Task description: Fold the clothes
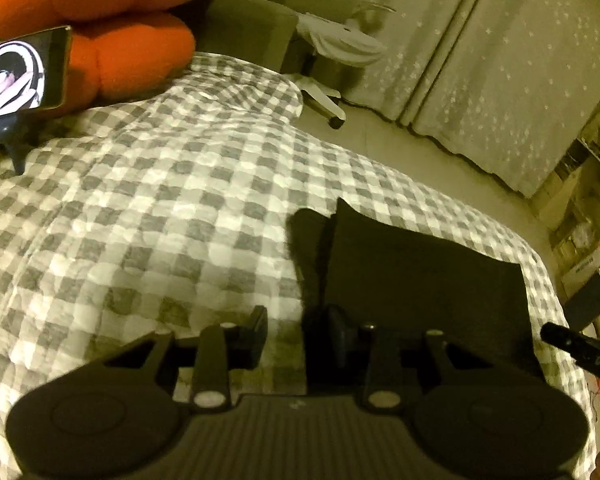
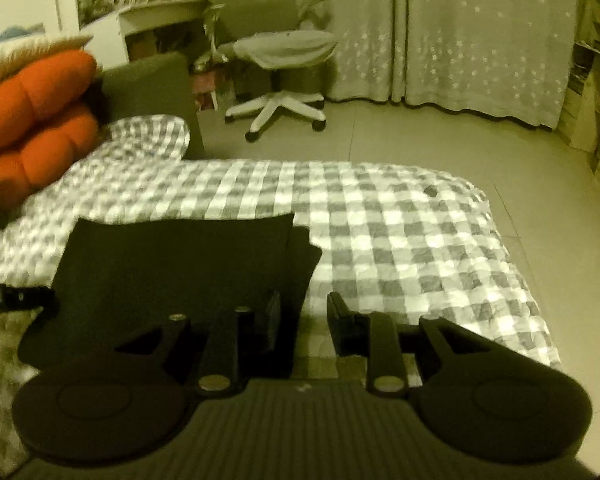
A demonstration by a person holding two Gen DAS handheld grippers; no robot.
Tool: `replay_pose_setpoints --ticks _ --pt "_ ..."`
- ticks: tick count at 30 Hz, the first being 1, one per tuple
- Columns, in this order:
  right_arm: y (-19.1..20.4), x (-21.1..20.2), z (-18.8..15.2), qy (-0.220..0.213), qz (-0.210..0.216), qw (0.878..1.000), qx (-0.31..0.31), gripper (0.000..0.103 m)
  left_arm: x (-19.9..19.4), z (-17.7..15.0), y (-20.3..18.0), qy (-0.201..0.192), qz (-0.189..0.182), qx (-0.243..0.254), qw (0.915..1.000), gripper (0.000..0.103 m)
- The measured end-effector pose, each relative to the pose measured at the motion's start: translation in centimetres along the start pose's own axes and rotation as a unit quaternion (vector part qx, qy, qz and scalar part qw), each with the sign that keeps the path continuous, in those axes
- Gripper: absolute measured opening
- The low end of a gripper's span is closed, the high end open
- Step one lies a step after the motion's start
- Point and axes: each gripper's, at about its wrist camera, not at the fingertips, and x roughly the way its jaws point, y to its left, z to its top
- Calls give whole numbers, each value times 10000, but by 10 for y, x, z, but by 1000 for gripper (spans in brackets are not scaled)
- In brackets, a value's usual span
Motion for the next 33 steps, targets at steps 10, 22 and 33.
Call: replay_pose_setpoints --ticks 10,22,33 --pt "-14 5 2 48 121 9990 431 31 3 4 0 -74 -210 -24 9997 37" --pt "9 15 -9 432 225 9987 -180 34 9 -5 -6 28 -53 238 9997 37" --pt "4 9 -8 386 13 9990 -204 36 5 -1 0 28 41 121 9999 36"
